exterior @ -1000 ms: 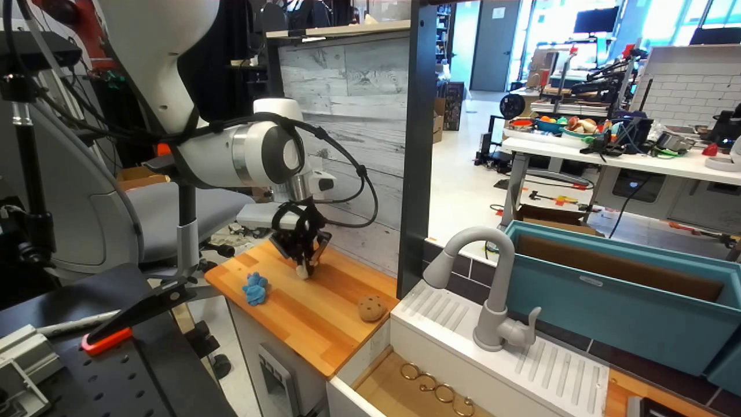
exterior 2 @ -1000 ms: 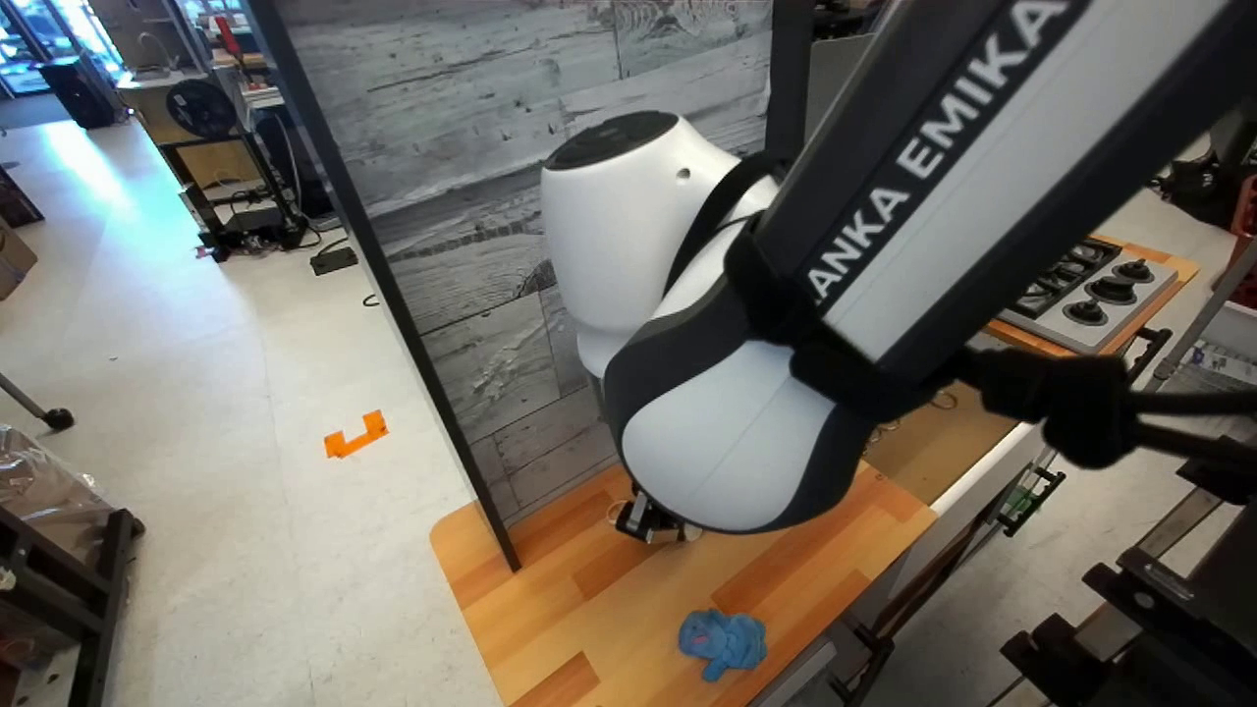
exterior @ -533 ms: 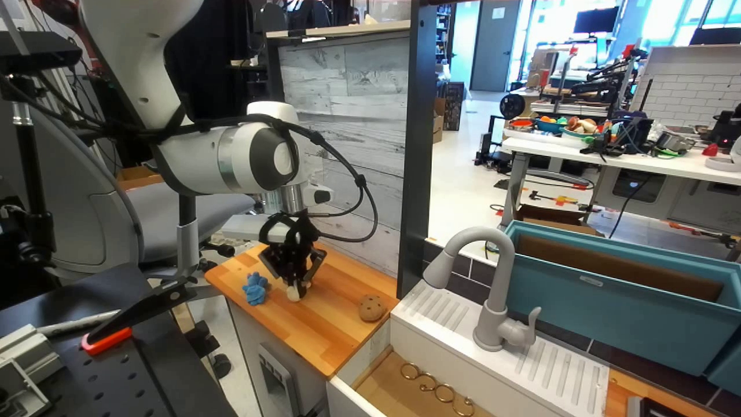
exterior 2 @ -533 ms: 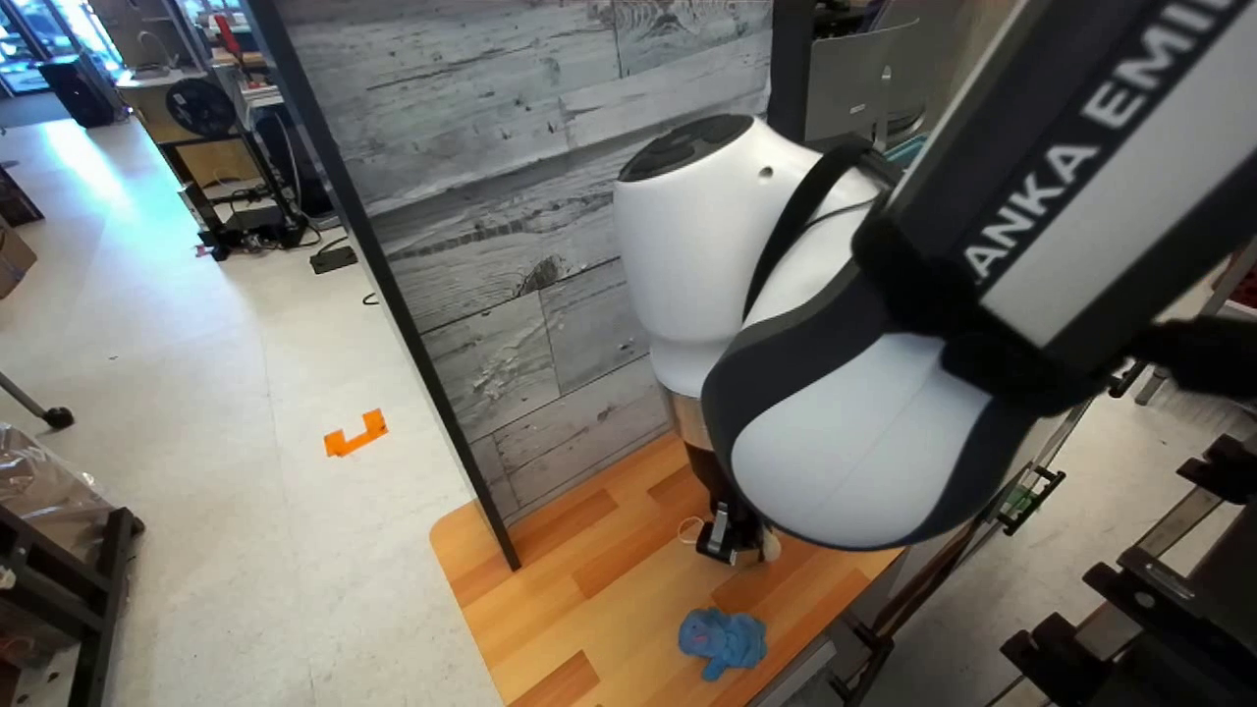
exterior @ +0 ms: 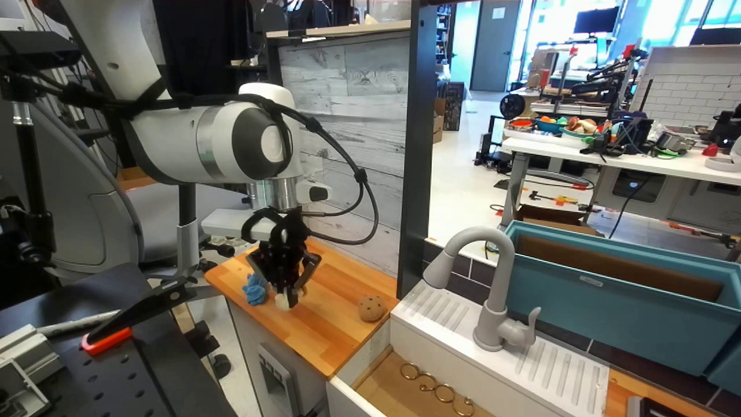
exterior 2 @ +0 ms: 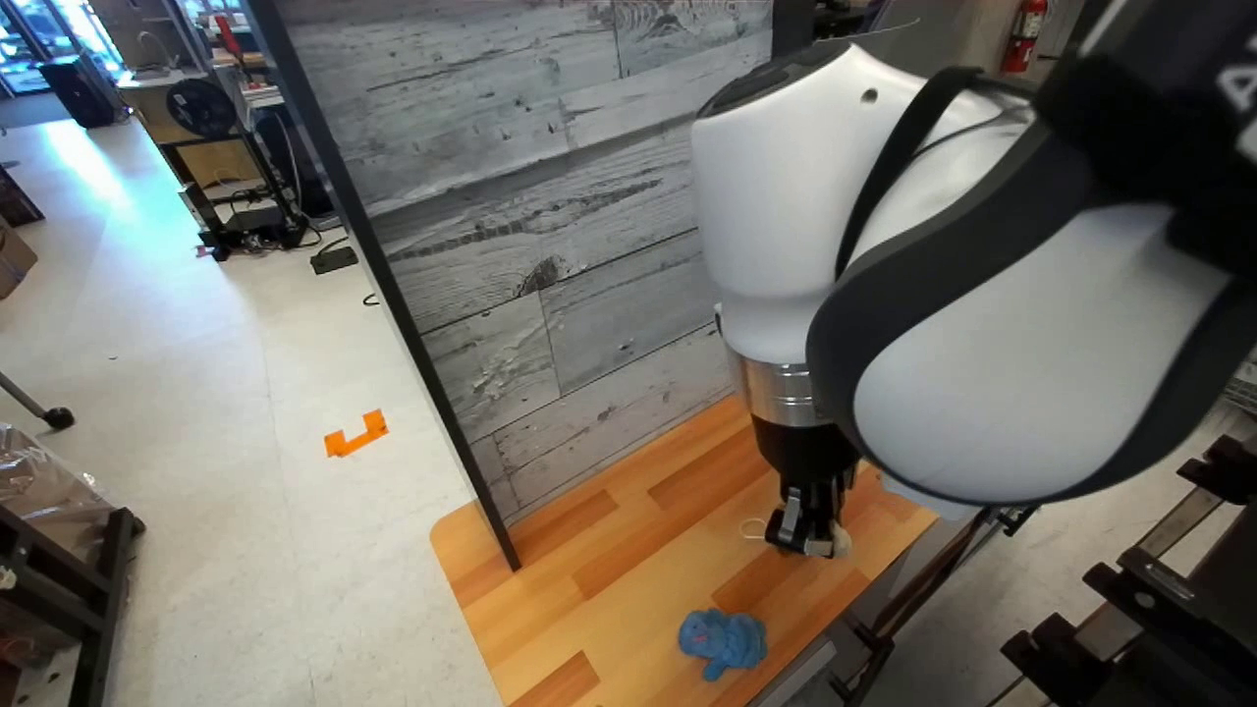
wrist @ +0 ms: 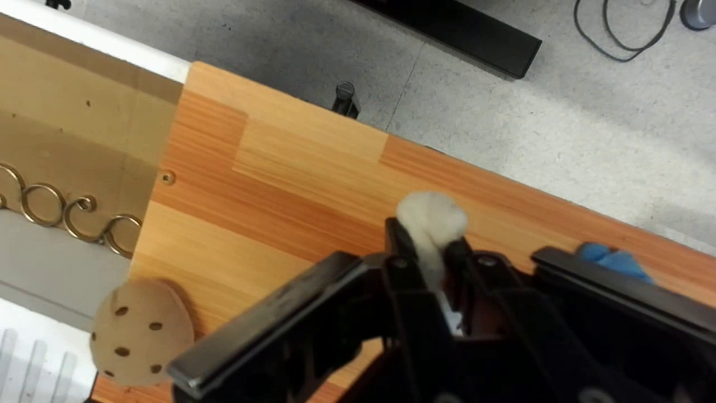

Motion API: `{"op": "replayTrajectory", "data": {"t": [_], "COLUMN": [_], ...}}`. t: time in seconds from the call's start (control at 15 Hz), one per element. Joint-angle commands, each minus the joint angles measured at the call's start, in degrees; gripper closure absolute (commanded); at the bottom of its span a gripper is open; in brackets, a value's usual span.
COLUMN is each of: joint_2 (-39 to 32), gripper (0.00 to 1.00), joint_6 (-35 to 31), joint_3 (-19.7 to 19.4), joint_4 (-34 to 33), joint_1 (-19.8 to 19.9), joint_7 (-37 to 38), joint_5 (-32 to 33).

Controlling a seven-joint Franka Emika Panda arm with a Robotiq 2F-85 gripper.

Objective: Move the plush toy to the bottom right corner

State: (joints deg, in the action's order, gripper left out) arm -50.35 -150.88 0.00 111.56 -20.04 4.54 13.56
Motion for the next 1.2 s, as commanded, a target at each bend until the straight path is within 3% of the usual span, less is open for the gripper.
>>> {"op": "replayTrajectory", "data": {"t": [0.0, 1.0, 1.07, 1.13], "joint_2": [2.8, -3.9, -4.4, -4.9], "gripper": [0.96, 0.96, 0.59, 0.58], "joint_6": [-1.6, 1.9, 2.3, 2.9], "joint_3": [-0.2, -0.6, -0.6, -0.4], "joint_4": [3.6, -4.5, -5.3, -6.1], "joint_1": [1.5, 5.0, 5.1, 5.3], "joint_7": [0.9, 1.8, 1.9, 1.8], "joint_5": [-0.3, -2.0, -2.1, -2.5]}}
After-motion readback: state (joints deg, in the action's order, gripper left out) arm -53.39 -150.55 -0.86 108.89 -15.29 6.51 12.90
